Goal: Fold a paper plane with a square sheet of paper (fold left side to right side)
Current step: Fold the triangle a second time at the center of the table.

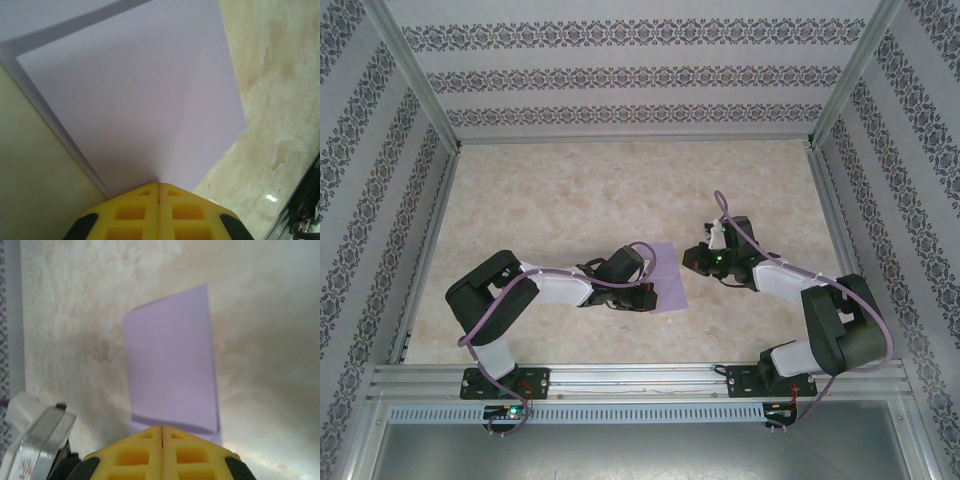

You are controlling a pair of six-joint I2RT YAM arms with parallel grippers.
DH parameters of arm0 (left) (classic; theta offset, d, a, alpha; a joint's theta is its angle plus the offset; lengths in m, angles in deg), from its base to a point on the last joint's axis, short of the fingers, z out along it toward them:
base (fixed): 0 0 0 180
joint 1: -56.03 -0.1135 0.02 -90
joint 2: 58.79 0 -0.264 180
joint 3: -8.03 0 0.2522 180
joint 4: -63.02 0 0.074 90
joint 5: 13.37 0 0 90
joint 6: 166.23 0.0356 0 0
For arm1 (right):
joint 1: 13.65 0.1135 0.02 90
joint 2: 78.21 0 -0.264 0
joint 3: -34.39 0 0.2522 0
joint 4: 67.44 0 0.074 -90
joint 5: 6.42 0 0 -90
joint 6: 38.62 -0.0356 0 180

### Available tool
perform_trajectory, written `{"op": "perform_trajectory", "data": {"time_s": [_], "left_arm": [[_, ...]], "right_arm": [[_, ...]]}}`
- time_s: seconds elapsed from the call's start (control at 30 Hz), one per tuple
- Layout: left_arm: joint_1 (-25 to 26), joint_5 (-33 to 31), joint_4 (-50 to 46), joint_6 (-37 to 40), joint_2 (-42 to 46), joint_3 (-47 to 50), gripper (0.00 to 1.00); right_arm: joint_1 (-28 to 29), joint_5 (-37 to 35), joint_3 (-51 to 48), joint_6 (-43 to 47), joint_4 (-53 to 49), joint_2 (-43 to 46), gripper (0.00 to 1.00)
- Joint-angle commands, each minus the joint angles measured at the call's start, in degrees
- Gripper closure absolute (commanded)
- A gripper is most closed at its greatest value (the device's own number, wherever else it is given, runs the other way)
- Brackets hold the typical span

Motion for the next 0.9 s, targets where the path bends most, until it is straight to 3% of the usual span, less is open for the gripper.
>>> {"op": "perform_trajectory", "data": {"time_s": [0.0,0.4,0.87], "left_arm": [[0.4,-4.0,-8.8,0.3,-2.1,1.0,1.0],[0.5,-4.0,-8.7,0.2,-2.2,0.5,1.0],[-0.2,-2.5,-11.5,0.8,1.9,-5.1,0.99]], "right_arm": [[3.5,-0.4,-2.7,-3.7,2.5,-0.3,1.0],[6.9,0.0,0.1,-5.3,8.6,-9.1,1.0],[6.7,-4.9,-1.3,-4.4,1.7,-13.6,1.0]]}}
